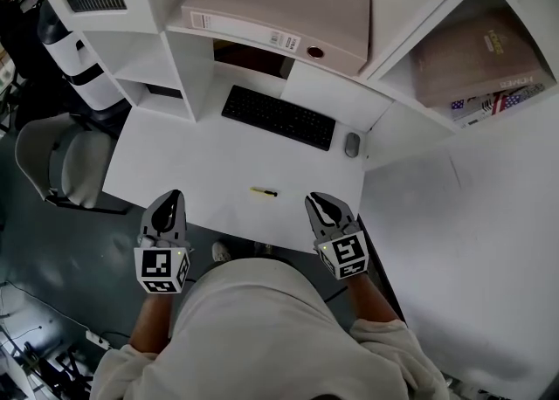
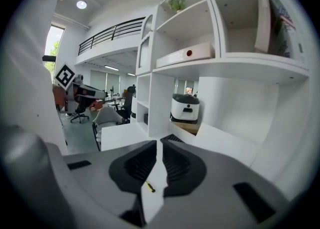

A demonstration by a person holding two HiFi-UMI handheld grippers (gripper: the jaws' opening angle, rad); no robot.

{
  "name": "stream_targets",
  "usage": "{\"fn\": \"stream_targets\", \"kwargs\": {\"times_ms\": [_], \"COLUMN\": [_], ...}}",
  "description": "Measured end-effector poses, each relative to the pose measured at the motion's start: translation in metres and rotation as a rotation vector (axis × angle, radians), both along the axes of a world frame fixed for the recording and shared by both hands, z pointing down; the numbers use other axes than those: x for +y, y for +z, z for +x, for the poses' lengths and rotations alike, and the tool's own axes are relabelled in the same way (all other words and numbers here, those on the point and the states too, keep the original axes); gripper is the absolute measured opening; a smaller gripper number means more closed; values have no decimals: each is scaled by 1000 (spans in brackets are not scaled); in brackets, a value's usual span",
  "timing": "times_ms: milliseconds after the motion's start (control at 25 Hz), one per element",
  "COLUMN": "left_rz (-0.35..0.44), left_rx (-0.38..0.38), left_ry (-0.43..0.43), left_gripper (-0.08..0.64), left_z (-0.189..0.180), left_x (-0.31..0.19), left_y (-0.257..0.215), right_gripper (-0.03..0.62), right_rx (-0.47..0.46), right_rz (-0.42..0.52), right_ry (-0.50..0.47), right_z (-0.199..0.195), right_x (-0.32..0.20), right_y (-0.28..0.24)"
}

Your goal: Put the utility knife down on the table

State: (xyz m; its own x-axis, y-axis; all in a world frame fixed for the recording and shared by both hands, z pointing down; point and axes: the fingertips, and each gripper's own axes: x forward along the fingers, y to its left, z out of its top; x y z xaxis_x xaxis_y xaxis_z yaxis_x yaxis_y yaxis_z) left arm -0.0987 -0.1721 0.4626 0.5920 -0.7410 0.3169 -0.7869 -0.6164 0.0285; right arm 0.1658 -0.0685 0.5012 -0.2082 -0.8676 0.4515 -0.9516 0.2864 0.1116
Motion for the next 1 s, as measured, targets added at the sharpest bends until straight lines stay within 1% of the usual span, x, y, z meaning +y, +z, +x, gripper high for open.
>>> {"fn": "stream_targets", "kwargs": {"times_ms": [400, 680, 1000], "left_rz": [7, 4, 3], "left_rx": [-5, -13, -19], "left_ry": [34, 54, 68], "left_gripper": [9, 9, 9], "left_z": [15, 20, 22], "left_x": [7, 12, 14], "left_y": [-3, -2, -1], "right_gripper": [6, 3, 3], "right_rx": [-43, -46, -62], "right_rz": [129, 198, 236], "right_ry": [134, 185, 224], "right_z": [17, 19, 21], "right_x": [27, 40, 46], "right_y": [-38, -54, -62]}}
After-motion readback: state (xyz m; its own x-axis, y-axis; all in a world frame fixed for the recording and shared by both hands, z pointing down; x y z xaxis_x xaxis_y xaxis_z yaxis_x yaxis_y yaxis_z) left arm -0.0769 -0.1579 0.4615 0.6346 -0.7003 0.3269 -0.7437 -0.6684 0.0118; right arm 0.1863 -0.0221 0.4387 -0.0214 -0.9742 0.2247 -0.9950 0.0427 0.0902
